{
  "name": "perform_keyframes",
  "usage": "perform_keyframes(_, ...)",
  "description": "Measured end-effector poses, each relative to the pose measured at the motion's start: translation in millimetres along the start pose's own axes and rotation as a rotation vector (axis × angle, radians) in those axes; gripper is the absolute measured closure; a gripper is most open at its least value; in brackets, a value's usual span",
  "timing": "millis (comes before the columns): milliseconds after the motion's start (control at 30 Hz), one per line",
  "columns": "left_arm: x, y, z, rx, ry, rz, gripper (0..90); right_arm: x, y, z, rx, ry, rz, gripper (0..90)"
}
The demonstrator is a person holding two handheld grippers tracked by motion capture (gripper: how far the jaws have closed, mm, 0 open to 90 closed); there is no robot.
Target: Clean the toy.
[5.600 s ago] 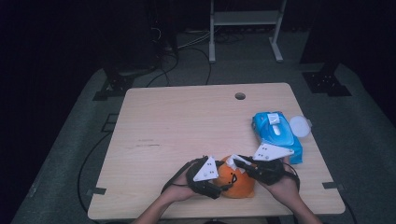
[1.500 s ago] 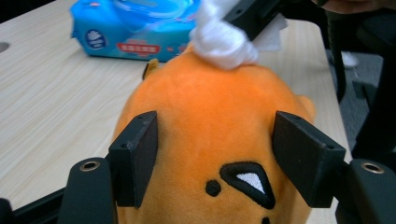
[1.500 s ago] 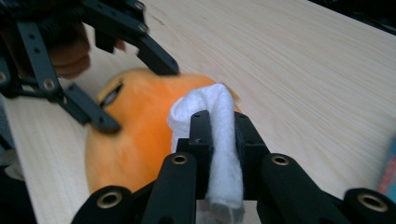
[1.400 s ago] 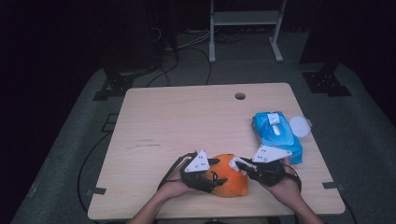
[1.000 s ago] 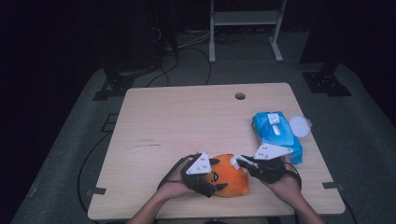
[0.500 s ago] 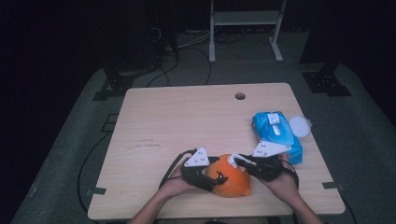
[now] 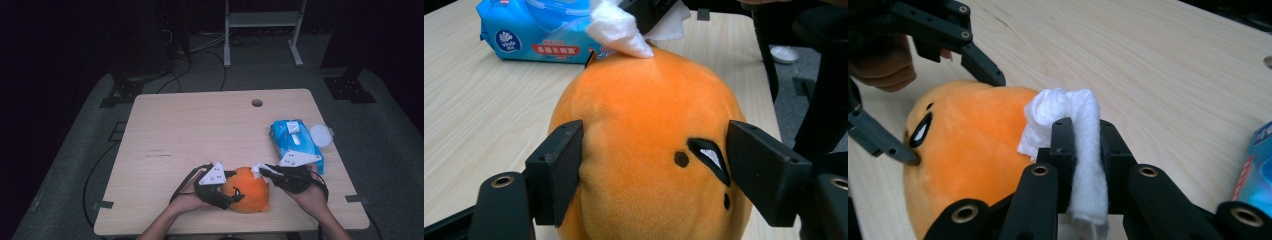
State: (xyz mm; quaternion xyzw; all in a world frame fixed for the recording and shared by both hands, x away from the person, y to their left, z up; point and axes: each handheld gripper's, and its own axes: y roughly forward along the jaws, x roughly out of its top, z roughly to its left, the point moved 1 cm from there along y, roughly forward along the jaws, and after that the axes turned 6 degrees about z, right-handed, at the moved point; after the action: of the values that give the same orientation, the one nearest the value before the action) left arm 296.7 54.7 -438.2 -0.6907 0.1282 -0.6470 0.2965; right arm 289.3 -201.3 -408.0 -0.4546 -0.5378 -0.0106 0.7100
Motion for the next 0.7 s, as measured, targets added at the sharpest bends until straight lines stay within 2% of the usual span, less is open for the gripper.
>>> perform_keyframes(133, 3.0, -7.3, 8.0, -0.044, -0.07, -0.052, 13.9, -0.8, 2.6, 11.9, 0.03, -0.046, 0.011, 79.6)
perform_keyframes(200, 3.0, -9.4, 13.0, -0.06, -0.115, -0.058, 11.1, -0.3, 2.3, 16.9, 0.051, -0.074, 0.013, 79.6)
perform_keyframes(267, 1.7, -7.1, 16.2, -0.054, -0.135, -0.034, 8.7, 0.4, 0.1, 22.1, 0.067, -0.096, 0.007, 79.5)
perform_keyframes(333, -1.1, 0.6, 18.6, -0.055, -0.181, 0.011, 1.5, 0.6, -1.2, 27.9, 0.08, -0.122, 0.003, 79.5)
perform_keyframes(367, -2.2, 4.9, 19.8, -0.068, -0.213, 0.035, 1.5, 0.6, -1.2, 27.9, 0.08, -0.122, 0.003, 79.5)
perform_keyframes(400, -3.4, 8.9, 20.5, -0.099, -0.244, 0.046, 1.1, 0.7, -0.9, 28.7, 0.073, -0.13, 0.005, 79.5)
perform_keyframes(500, -5.4, 13.4, 23.3, -0.16, -0.288, 0.074, 4.0, 1.4, -0.2, 28.0, 0.076, -0.124, 0.009, 79.5)
perform_keyframes(533, -5.6, 13.2, 23.5, -0.167, -0.291, 0.077, 12.4, 1.7, -0.1, 26.9, 0.072, -0.119, 0.009, 79.4)
perform_keyframes(567, -5.0, 12.3, 22.5, -0.159, -0.281, 0.077, 12.4, 1.7, -0.1, 26.9, 0.072, -0.119, 0.009, 79.4)
perform_keyframes(600, -3.5, 10.5, 21.5, -0.151, -0.265, 0.069, 24.2, 2.4, -0.3, 25.7, 0.066, -0.111, 0.006, 79.4)
perform_keyframes(633, -1.3, 8.0, 19.8, -0.133, -0.253, 0.037, 28.6, 3.2, -1.8, 25.5, 0.053, -0.105, 0.002, 79.4)
perform_keyframes(667, 2.0, 5.4, 17.8, -0.11, -0.238, -0.002, 28.6, 3.2, -1.8, 25.5, 0.053, -0.105, 0.002, 79.4)
perform_keyframes(700, 8.1, 1.9, 13.7, -0.056, -0.189, -0.047, 30.8, 4.4, -4.2, 24.9, 0.032, -0.1, -0.014, 79.4)
